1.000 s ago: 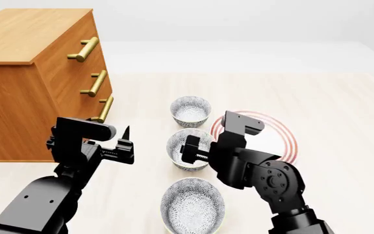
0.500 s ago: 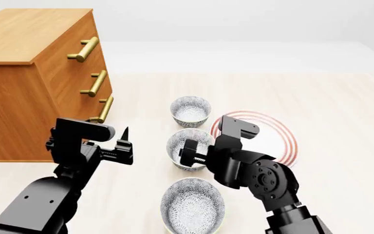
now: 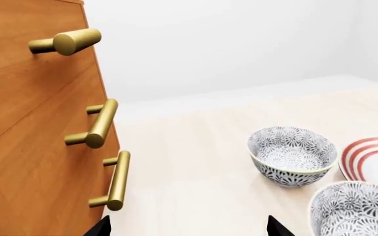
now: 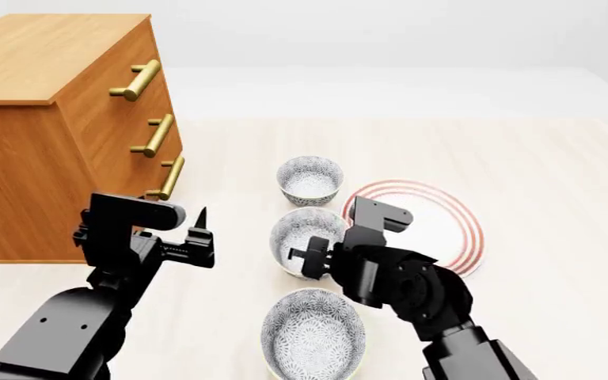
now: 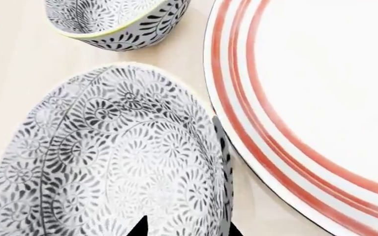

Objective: Stack the bowl in the middle on the bowl at the back.

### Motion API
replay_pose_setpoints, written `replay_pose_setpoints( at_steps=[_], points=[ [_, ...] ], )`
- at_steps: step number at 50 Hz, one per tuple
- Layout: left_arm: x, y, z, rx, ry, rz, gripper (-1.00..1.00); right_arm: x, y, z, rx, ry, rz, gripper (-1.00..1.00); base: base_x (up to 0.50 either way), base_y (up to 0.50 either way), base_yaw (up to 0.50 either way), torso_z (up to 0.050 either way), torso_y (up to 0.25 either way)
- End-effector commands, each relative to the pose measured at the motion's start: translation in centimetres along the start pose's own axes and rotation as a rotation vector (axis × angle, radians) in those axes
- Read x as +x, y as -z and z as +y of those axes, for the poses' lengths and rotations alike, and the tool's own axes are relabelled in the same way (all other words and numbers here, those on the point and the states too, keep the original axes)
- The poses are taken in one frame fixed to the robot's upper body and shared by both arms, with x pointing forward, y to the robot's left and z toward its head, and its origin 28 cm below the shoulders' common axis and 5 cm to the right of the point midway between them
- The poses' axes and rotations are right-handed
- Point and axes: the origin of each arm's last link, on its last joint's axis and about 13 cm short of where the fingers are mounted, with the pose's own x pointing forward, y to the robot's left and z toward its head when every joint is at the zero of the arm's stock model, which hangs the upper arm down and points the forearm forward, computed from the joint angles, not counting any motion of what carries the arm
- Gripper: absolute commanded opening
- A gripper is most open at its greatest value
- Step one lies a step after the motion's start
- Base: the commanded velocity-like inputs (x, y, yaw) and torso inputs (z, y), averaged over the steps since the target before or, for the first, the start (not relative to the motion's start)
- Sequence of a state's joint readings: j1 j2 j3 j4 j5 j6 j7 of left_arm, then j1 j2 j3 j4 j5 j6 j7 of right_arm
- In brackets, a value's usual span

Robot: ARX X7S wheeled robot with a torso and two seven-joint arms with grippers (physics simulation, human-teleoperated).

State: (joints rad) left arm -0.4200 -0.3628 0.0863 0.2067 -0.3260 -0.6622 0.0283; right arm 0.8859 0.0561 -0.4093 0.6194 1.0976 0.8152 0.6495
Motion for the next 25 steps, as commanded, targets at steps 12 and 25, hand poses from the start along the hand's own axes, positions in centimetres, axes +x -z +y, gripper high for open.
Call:
replay_pose_setpoints(
  at_steps=[12,25],
  points=[
    [0.3,0.3,0.0,0.002,-0.003,0.004,1.0,1.5,0.5,-0.4,-0.004,0.006,0.037,-1.0,0.0,0.0,0.0,0.0,0.0],
    [0.2,-0.1,0.0,0.0,-0.005,-0.008,1.0,0.4,-1.6,0.2,0.032,-0.017,-0.051,-1.0,0.0,0.0,0.0,0.0,0.0]
  ],
)
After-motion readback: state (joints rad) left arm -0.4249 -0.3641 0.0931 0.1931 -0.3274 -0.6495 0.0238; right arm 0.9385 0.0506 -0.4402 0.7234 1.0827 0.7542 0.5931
